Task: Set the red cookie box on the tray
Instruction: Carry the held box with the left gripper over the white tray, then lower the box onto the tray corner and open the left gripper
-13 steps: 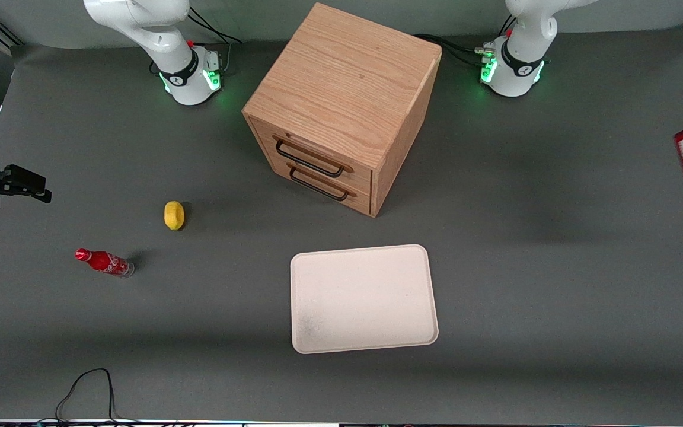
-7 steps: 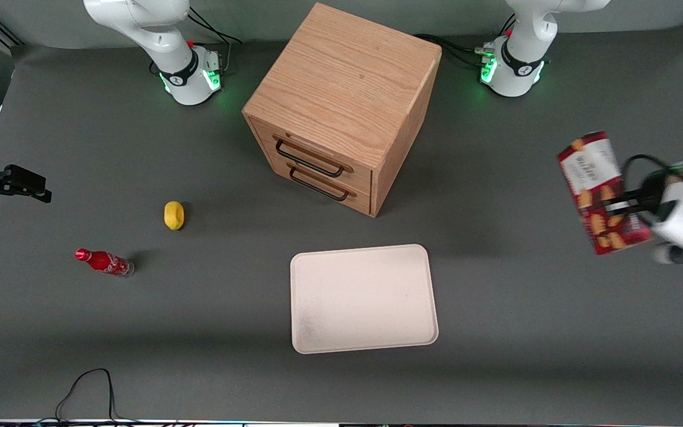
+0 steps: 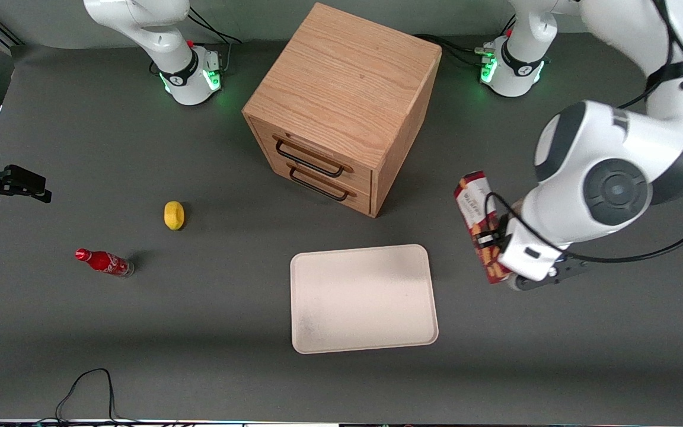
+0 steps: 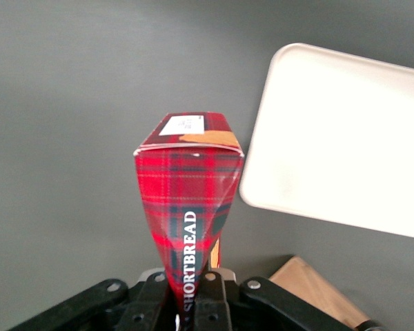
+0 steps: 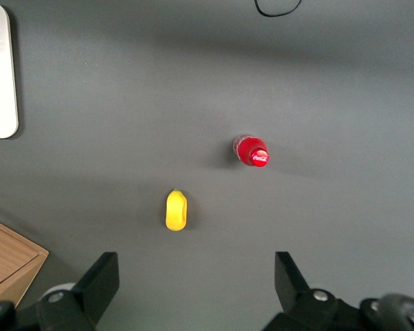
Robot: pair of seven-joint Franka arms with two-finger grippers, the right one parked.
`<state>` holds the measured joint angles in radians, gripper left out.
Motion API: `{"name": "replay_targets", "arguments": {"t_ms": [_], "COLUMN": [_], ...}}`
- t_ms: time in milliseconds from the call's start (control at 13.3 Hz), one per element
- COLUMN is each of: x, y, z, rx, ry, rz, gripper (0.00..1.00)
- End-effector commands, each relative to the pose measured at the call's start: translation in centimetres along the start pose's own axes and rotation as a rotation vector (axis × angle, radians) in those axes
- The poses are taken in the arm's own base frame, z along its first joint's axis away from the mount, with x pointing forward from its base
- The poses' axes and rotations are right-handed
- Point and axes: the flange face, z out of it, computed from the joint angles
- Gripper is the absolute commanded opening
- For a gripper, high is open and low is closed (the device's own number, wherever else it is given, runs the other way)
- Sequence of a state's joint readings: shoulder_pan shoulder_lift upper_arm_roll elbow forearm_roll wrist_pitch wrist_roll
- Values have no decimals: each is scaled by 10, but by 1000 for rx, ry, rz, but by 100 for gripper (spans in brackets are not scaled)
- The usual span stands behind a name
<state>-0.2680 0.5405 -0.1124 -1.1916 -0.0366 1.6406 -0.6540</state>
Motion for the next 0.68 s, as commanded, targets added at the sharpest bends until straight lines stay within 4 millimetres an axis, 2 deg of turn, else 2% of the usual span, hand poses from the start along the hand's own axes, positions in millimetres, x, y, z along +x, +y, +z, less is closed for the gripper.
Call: {"name": "replay_targets", "arguments": {"t_ms": [0, 75, 301, 527, 602], "x": [13, 16, 26, 36, 38], "y": [50, 62, 73, 82, 85], "z": [32, 49, 98, 155, 163], "rx": [-66, -76, -47, -35, -43], "ry": [42, 62, 77, 67, 87], "rz": [14, 30, 157, 178, 181], "gripper": [0, 0, 0, 0, 0]}}
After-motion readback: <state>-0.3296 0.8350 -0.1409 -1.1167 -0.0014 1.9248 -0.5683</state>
